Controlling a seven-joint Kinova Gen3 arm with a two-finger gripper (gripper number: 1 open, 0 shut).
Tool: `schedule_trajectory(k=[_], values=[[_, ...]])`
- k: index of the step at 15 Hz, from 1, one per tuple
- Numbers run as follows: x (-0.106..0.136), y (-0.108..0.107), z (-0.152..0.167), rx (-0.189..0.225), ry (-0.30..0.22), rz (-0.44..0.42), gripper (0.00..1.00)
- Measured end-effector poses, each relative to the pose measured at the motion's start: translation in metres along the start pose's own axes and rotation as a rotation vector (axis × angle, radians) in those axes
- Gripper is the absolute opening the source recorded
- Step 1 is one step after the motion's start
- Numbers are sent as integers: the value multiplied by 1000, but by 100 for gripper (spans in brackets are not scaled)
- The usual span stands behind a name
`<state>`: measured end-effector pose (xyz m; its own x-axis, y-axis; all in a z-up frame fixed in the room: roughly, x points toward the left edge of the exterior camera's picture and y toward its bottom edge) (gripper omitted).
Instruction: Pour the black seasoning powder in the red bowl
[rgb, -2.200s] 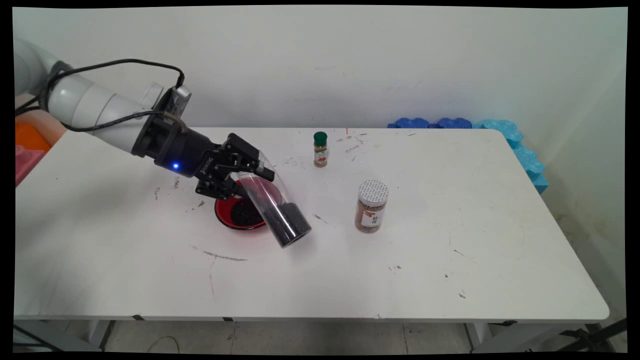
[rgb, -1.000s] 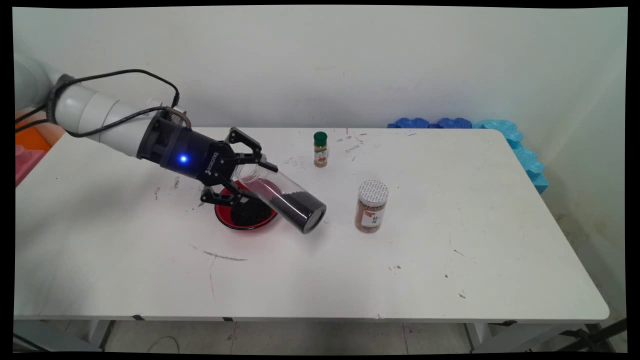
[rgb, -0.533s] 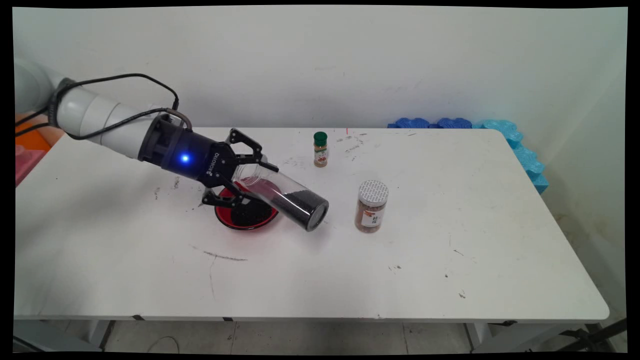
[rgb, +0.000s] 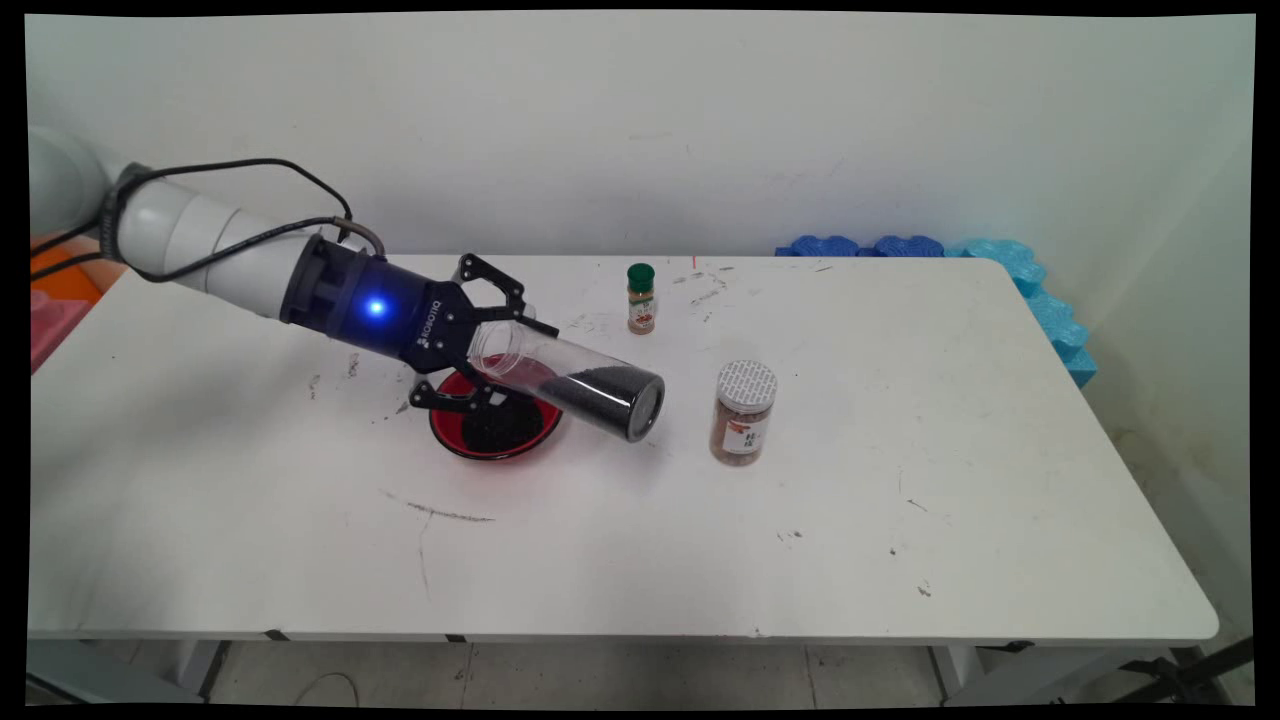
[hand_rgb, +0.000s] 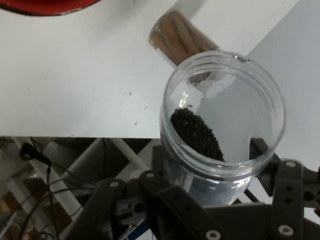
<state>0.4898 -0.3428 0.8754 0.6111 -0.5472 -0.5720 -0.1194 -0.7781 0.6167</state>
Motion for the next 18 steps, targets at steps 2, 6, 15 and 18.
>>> schedule_trajectory(k=[2, 6, 15, 18], values=[[0, -1, 0, -5, -2, -42, 0], [1, -1, 1, -13, -4, -104, 0], [2, -2, 3, -41, -11, -232, 0], [3, -1, 3, -52, -16, -266, 0]])
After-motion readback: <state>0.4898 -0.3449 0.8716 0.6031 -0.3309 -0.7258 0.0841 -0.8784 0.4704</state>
